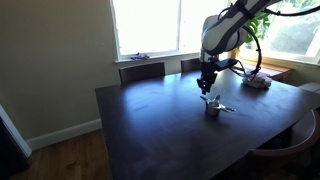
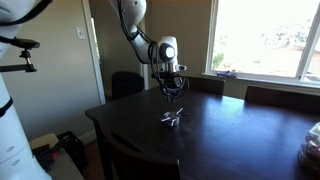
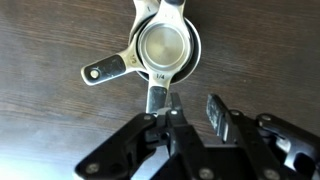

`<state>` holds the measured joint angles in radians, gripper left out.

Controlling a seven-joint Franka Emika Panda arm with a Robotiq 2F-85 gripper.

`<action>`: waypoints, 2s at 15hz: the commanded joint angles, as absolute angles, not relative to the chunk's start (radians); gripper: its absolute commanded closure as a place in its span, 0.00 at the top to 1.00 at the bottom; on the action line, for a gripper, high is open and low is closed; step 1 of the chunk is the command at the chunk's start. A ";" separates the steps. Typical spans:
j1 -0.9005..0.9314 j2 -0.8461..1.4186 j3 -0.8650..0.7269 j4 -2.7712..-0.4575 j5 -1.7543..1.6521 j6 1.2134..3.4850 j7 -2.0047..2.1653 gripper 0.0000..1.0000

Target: Unstack the pots on the table

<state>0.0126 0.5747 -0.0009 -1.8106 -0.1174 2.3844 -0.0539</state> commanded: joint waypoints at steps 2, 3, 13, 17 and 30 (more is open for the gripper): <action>0.041 0.590 -0.042 -1.838 -0.166 2.372 -0.003 0.30; 0.040 0.599 -0.044 -1.841 -0.169 2.372 -0.001 0.28; 0.027 0.644 -0.033 -1.849 -0.154 2.387 -0.019 0.41; 0.026 0.655 -0.032 -1.843 -0.152 2.390 -0.020 0.42; 0.023 0.680 -0.038 -1.834 -0.155 2.389 -0.021 0.13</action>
